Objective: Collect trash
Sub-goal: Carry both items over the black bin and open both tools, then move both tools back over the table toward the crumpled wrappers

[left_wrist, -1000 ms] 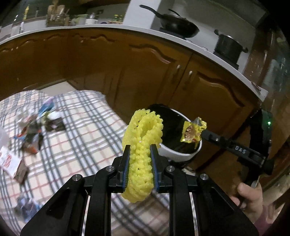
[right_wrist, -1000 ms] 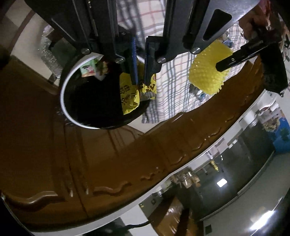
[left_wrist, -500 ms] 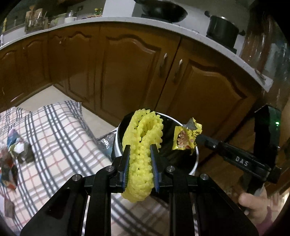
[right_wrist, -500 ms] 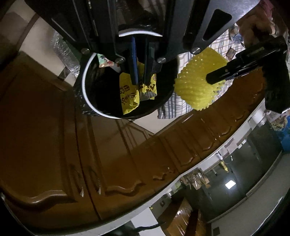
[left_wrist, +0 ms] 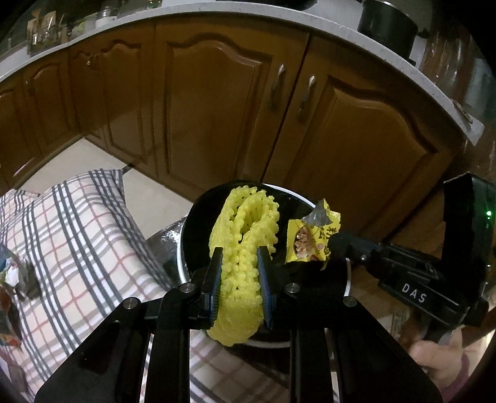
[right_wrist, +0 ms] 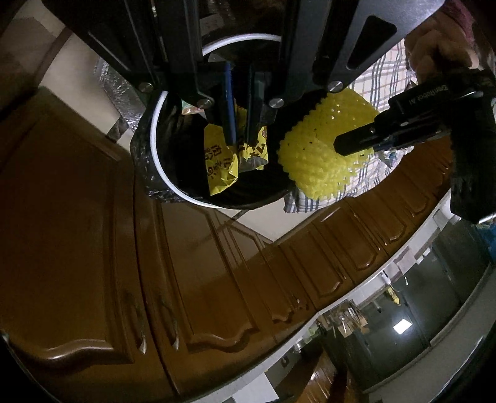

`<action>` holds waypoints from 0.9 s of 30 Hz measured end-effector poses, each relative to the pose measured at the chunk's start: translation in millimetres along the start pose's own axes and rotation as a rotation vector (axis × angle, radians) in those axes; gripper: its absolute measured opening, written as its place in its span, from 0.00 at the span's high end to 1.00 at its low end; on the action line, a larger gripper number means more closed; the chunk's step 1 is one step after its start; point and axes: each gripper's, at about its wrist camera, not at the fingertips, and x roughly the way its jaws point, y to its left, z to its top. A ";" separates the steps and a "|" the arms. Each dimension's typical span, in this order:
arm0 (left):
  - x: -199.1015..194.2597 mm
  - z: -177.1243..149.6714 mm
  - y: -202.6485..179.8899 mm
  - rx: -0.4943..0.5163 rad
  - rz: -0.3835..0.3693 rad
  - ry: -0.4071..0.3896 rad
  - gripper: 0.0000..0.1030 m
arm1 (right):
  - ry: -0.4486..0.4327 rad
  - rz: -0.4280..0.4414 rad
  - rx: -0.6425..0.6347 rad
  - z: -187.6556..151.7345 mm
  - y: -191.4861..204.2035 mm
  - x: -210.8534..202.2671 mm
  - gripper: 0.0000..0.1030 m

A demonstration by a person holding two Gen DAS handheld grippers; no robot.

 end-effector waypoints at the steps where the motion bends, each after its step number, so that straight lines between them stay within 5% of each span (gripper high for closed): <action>1: 1.8 1.0 -0.3 0.002 0.000 0.002 0.81 | 0.003 -0.001 0.002 0.9 -0.3 0.8 0.93; 6: 14.1 4.5 -0.5 0.005 0.005 0.026 0.77 | 0.008 -0.007 0.013 3.0 -0.7 1.4 0.87; 8: 16.2 3.8 1.0 -0.010 0.005 0.033 0.50 | 0.005 -0.002 0.029 3.7 -3.4 1.3 0.84; 10: 13.8 2.0 3.1 -0.023 0.016 0.020 0.35 | 0.004 0.003 0.046 2.8 -7.5 0.0 0.78; 15: 0.4 -7.3 10.3 -0.049 0.008 -0.017 0.35 | -0.027 0.013 0.057 -2.2 -6.8 -9.9 0.69; 27: -56.5 -67.9 57.9 -0.194 0.040 -0.108 0.35 | -0.183 0.096 0.056 -27.4 24.9 -41.8 0.20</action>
